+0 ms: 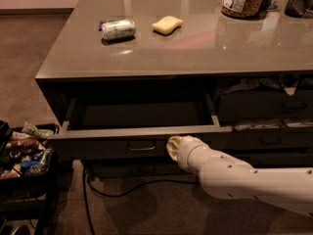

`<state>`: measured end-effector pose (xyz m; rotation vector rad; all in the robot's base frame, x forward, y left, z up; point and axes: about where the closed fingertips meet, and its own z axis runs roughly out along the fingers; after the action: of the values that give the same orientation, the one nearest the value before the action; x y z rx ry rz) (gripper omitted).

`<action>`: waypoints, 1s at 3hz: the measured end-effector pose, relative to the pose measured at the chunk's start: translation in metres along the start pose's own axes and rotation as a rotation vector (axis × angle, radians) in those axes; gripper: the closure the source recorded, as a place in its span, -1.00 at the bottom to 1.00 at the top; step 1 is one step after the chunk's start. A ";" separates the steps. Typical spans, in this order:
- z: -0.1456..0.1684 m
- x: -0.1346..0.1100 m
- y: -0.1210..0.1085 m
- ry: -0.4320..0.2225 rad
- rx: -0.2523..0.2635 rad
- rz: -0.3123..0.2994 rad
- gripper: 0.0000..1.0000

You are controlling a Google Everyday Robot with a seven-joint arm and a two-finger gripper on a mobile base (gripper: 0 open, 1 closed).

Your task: Close top drawer

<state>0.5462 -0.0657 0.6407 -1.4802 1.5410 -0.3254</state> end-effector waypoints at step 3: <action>0.003 0.035 0.010 0.113 0.001 -0.019 1.00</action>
Offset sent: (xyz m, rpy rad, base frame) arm -0.0102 -0.0186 -0.0283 -0.0644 0.0360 -0.0823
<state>0.5481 -0.0934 0.6163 -1.4987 1.6165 -0.4274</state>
